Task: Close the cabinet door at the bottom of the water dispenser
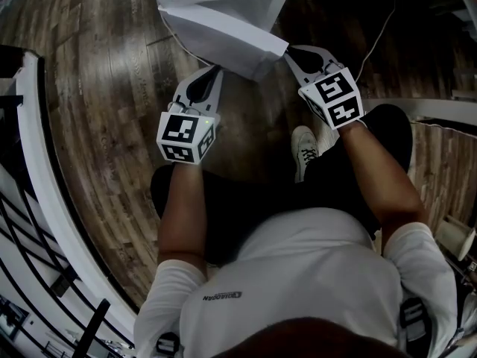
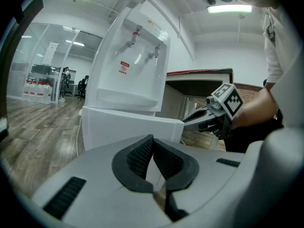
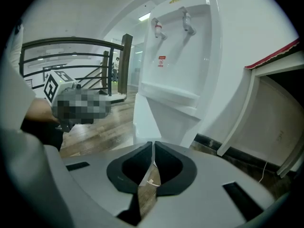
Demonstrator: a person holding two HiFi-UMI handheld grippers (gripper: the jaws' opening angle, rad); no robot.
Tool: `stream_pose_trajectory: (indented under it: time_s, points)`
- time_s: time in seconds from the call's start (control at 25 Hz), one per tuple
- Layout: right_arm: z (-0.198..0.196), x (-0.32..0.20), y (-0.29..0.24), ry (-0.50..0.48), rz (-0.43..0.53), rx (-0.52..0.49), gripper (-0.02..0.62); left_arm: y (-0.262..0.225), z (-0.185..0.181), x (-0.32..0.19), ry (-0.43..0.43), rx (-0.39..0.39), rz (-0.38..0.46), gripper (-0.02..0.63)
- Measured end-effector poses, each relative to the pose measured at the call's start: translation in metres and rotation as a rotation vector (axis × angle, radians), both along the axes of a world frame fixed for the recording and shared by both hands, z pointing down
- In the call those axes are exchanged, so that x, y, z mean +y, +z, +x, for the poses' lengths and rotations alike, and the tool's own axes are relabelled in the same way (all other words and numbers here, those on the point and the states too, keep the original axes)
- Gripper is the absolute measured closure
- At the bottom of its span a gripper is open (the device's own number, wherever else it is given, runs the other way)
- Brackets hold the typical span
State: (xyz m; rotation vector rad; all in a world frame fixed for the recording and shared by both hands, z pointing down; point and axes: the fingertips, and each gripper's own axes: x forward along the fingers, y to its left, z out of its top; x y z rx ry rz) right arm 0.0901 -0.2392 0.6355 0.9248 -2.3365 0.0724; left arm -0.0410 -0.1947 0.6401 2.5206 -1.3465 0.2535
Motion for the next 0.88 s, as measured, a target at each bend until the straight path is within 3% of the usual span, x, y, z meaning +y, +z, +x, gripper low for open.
stream_pose_trajectory:
  time_s: [0.48, 0.88]
  points:
    - [0.010, -0.021, -0.001, 0.059, 0.013, -0.029, 0.572, 0.006, 0.003, -0.002, -0.008, -0.033, -0.016, 0.611]
    - [0.020, -0.044, 0.000, 0.117, 0.004, 0.032, 0.572, 0.009, 0.002, -0.005, -0.020, -0.047, -0.022, 0.611]
